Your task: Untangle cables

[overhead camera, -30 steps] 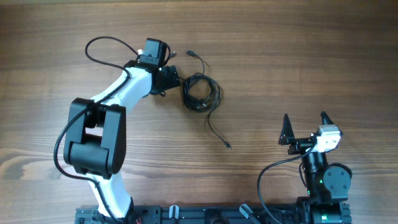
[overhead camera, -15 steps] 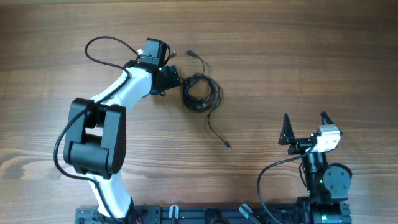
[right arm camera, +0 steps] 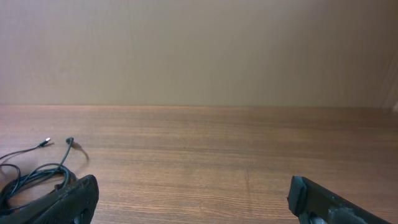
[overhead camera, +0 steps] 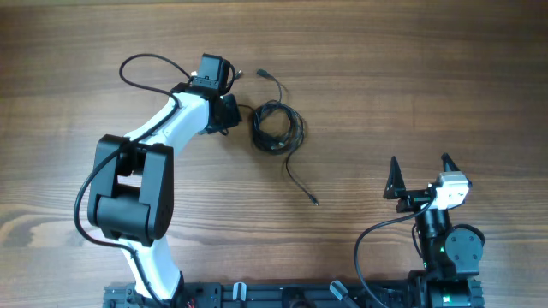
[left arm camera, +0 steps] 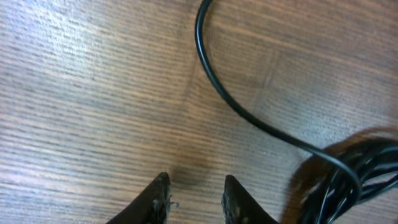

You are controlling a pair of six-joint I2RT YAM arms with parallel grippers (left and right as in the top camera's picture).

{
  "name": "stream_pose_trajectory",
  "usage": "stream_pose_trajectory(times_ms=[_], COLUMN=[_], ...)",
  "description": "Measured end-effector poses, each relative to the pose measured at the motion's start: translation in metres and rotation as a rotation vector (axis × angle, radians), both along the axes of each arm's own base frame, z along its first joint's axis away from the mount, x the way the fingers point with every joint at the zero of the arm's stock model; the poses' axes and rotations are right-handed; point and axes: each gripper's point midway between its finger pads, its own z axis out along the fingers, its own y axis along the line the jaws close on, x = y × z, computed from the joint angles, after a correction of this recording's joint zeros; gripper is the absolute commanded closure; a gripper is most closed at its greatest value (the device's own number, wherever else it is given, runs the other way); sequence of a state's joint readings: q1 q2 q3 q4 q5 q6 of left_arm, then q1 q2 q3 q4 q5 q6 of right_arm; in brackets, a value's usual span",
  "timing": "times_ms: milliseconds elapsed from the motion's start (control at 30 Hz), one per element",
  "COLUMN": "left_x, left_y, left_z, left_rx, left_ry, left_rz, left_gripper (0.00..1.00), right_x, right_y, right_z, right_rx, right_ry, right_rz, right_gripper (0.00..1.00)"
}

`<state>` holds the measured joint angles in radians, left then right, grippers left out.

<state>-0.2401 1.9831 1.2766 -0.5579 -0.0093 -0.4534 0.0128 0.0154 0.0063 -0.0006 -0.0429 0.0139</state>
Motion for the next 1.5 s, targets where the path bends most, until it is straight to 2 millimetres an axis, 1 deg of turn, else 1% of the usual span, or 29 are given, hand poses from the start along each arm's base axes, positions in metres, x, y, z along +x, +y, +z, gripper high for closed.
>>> stream_pose_trajectory(times_ms=[67,100,200,233,267,533,600,733,800,900,1033,1300,1367,1433,1500], left_x=[-0.004,-0.005,-0.012,-0.013,-0.016,-0.028,-0.032,-0.041,-0.048,-0.055,-0.062,-0.062,-0.059,-0.05,-0.035], left_y=[-0.001,-0.001,-0.005,-0.006,-0.008,-0.028,-0.034,-0.047,-0.056,-0.067,-0.079,-0.08,-0.078,-0.073,-0.065], left_z=[-0.001,-0.002,-0.003,-0.003,-0.003,-0.002,-0.002,-0.002,-0.002,-0.002,-0.002,-0.001,0.003,0.011,0.024], left_rx=[-0.004,-0.006,-0.033,-0.039,-0.051,-0.166,-0.189,-0.21,-0.214,-0.217,-0.215,-0.227,-0.234,-0.244,-0.262], left_ry=[0.016,0.023,0.053,0.06,0.069,0.126,0.14,0.168,0.184,0.199,0.206,0.208,0.196,0.161,0.099], left_rz=[-0.002,-0.003,-0.01,-0.012,-0.018,-0.053,-0.063,-0.094,-0.116,-0.146,-0.18,-0.181,-0.173,-0.16,-0.136], left_gripper=[0.72,0.78,0.91,0.94,0.96,0.96,0.92,0.89,0.9,0.96,0.96,0.96,0.96,0.91,0.87], right_x=[0.0,0.0,0.0,0.0,0.0,0.0,0.0,0.0,0.0,0.0,0.0,0.0,0.0,0.0,0.0], right_y=[0.0,0.0,0.0,0.0,0.0,0.0,0.0,0.0,0.0,0.0,0.0,0.0,0.0,0.0,0.0], right_z=[0.0,0.0,0.0,0.0,0.0,0.0,0.0,0.0,0.0,0.0,0.0,0.0,0.0,0.0,0.0], right_rx=[0.0,0.0,0.0,0.0,0.0,0.0,0.0,0.0,0.0,0.0,0.0,0.0,0.0,0.0,0.0], right_ry=[0.0,0.0,0.0,0.0,0.0,0.0,0.0,0.0,0.0,0.0,0.0,0.0,0.0,0.0,0.0], right_rz=[0.0,0.0,0.0,0.0,0.0,0.0,0.0,0.0,0.0,0.0,0.0,0.0,0.0,0.0,0.0], right_gripper=[0.0,0.0,0.0,0.0,0.0,0.0,0.0,0.0,0.0,0.0,0.0,0.0,0.0,0.0,0.0])
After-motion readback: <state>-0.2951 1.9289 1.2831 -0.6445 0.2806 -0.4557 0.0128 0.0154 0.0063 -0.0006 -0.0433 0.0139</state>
